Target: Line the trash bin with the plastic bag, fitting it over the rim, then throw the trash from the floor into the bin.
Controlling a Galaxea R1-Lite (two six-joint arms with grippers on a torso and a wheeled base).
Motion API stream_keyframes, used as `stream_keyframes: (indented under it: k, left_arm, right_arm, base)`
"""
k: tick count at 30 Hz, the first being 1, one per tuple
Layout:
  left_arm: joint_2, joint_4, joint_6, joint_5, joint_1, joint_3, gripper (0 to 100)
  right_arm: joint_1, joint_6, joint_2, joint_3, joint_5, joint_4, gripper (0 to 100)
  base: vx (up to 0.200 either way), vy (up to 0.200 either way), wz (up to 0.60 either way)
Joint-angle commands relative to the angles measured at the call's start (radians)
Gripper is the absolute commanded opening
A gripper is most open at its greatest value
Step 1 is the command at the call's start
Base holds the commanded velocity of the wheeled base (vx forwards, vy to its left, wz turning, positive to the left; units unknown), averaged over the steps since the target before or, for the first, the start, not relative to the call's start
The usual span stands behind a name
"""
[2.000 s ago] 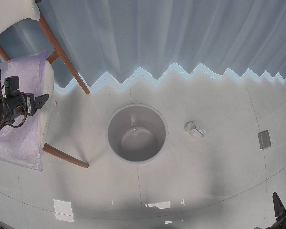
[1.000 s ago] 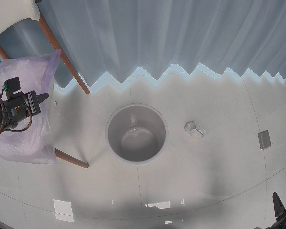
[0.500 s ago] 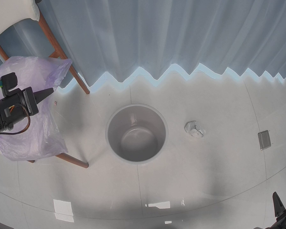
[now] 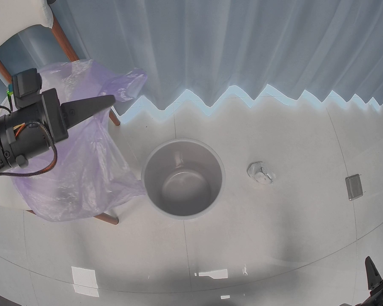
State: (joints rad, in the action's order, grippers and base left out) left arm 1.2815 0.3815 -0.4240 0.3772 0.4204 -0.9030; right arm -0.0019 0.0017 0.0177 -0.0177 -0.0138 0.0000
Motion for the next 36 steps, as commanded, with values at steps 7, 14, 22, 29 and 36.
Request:
stream_keyframes:
  k: [7,14,22,29,36]
  left_arm:
    - [0.058,0.057,-0.070,0.026,0.202,-0.066,0]
    - [0.137,0.183,-0.157,0.025,0.233,-0.122,0]
    - [0.168,0.191,-0.182,0.028,0.248,-0.126,0]
    - [0.210,0.198,-0.239,0.020,0.359,-0.185,0]
    - [0.285,0.329,-0.248,0.025,0.368,-0.189,0]
  right_arm:
    - [0.000,0.000,-0.018,0.018,0.000,0.000,100]
    - [0.000,0.000,-0.018,0.016,0.000,0.000,100]
    - [0.000,0.000,-0.018,0.018,0.000,0.000,100]
    - [0.000,0.000,-0.018,0.016,0.000,0.000,100]
    - [0.000,0.000,-0.018,0.016,0.000,0.000,100]
  base:
    - [0.000,0.000,0.00]
    - [0.000,0.000,0.00]
    - [0.000,0.000,0.00]
    - [0.000,0.000,0.00]
    - [0.000,0.000,0.00]
